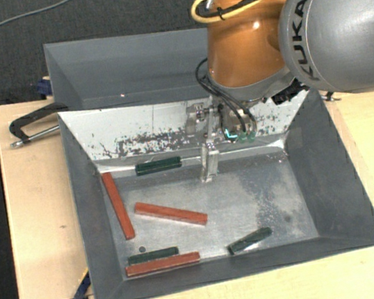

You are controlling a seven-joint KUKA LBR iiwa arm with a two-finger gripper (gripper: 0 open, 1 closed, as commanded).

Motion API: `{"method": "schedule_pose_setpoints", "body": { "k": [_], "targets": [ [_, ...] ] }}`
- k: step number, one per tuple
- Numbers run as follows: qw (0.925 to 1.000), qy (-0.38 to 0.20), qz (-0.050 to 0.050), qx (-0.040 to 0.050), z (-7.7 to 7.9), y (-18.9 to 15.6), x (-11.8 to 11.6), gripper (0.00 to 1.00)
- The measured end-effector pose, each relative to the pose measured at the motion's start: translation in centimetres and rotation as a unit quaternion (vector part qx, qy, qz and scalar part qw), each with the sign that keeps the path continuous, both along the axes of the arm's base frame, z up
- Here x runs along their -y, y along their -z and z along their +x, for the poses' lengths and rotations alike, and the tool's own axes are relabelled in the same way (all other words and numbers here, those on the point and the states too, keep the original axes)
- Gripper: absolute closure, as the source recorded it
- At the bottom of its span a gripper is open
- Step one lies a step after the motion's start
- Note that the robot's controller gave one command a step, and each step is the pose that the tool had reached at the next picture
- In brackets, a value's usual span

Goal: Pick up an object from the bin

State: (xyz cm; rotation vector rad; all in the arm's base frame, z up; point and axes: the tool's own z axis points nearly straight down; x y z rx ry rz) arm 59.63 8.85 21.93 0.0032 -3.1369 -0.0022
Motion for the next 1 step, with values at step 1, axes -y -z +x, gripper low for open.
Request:
{"method": "schedule_pose_setpoints", "body": {
  "k": [1],
  "targets": [
    [0.999, 0.045, -0.001, -0.0022, -5.28, 9.91, 0.74, 0.0]
  ]
}}
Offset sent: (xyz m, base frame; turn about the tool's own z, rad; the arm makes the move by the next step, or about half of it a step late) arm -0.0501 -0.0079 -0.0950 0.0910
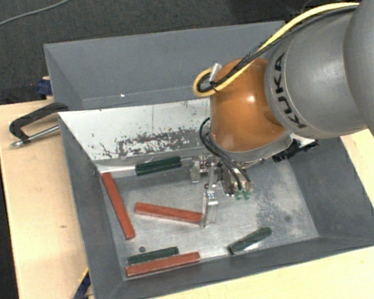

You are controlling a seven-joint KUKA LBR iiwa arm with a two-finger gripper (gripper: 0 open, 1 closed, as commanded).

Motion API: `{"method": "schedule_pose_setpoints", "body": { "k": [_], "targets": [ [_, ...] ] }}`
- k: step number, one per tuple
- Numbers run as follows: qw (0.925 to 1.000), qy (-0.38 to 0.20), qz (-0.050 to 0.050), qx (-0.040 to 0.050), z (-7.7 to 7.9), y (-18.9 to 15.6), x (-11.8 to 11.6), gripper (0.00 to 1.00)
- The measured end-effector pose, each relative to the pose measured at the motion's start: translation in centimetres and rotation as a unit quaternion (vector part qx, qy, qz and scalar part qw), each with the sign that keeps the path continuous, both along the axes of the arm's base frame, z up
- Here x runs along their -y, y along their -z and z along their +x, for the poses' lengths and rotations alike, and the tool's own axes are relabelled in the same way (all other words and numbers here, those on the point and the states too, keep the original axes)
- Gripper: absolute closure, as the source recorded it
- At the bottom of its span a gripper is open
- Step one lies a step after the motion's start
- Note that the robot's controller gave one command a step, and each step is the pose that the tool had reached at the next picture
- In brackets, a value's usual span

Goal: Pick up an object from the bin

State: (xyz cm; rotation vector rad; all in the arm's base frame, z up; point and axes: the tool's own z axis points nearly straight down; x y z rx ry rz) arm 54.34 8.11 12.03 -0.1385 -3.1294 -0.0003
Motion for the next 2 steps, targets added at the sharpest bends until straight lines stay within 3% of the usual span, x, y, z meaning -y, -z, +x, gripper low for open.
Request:
{"method": "schedule_pose_setpoints", "body": {
  "k": [1, 2],
  "targets": [
    [0.996, 0.09, 0.0, 0.0016, -1.98, 5.16, -2.25, 0.0],
    [0.9959, 0.091, 0.0, 0.0035, -1.86, 5.0, -2.14, 1.0]
  ]
}}
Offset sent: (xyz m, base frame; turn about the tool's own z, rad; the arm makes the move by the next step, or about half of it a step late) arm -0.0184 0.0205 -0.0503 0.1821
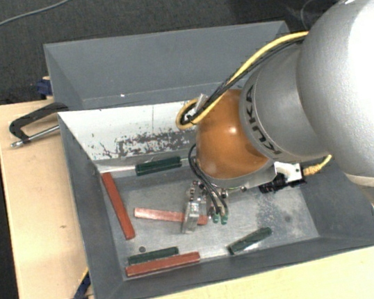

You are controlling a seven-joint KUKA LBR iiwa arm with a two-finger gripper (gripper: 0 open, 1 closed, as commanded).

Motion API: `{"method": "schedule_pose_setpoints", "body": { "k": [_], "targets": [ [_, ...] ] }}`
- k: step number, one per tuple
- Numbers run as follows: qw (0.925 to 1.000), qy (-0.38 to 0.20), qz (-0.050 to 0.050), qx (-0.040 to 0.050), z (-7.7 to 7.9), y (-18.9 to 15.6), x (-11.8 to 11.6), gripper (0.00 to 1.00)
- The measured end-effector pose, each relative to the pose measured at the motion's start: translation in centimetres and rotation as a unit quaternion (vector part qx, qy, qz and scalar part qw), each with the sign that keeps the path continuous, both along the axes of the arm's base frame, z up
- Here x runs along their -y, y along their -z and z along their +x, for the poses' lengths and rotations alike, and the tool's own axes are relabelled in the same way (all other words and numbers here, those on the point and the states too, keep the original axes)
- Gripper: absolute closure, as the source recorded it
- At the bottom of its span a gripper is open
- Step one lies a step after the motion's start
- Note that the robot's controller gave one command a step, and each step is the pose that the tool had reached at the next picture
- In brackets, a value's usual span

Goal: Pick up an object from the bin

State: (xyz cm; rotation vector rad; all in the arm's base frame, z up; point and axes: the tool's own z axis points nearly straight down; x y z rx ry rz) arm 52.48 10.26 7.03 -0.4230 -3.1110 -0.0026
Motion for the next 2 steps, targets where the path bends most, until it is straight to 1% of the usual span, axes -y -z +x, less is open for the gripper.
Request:
{"method": "schedule_pose_setpoints", "body": {
  "k": [1, 2],
  "targets": [
    [0.9993, 0.036, 0.001, 0.0062, -0.6, -12.6, 0.1, 1.0],
    [0.9994, 0.033, 0.001, 0.0077, -0.6, -25.4, -0.6, 1.0]
  ]
}}
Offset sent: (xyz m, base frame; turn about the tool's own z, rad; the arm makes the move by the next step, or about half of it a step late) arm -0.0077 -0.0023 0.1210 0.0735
